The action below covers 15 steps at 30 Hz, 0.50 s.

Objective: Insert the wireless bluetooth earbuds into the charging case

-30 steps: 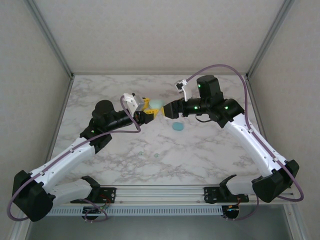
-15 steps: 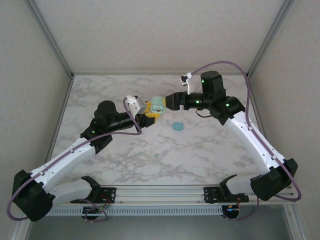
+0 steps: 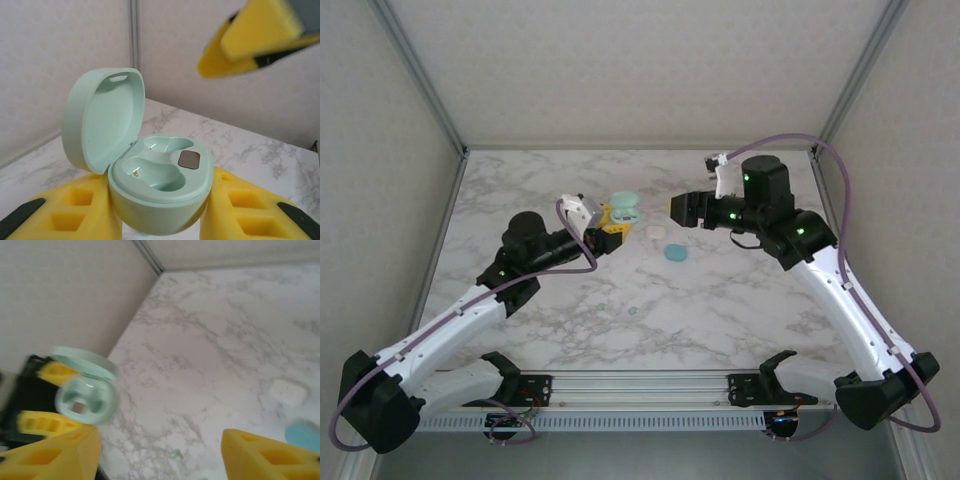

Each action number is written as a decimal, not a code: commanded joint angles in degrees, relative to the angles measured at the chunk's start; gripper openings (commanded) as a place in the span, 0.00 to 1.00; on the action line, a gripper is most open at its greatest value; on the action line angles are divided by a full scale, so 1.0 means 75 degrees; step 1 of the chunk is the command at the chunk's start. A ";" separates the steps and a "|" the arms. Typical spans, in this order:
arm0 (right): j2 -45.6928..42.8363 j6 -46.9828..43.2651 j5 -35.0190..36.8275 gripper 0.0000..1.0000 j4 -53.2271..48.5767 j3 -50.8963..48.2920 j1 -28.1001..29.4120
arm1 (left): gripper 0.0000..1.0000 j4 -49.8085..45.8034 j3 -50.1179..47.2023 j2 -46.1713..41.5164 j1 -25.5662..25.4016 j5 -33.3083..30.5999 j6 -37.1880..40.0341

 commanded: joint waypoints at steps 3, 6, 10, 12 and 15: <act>0.0590 0.0315 -0.0043 0.56 -0.0870 -0.0586 -0.0015 | 0.23 -0.0062 -0.0085 -0.0617 0.0087 -0.0334 0.0020; 0.0712 0.0518 -0.0255 0.53 -0.0722 -0.0962 0.0071 | 0.23 -0.0143 -0.0151 -0.0828 0.0087 -0.0400 -0.0003; 0.0957 0.0721 -0.0238 0.52 -0.0612 -0.1449 0.0371 | 0.23 -0.0232 -0.0285 -0.1096 0.0125 -0.0522 -0.0041; 0.1153 0.0642 -0.0102 0.52 -0.0849 -0.1453 0.0512 | 0.23 -0.0292 -0.0393 -0.1221 0.0215 -0.0557 -0.0043; 0.1434 0.0490 0.0078 0.50 -0.1221 -0.1372 0.0680 | 0.22 -0.0316 -0.0591 -0.1433 0.0529 -0.0417 -0.0244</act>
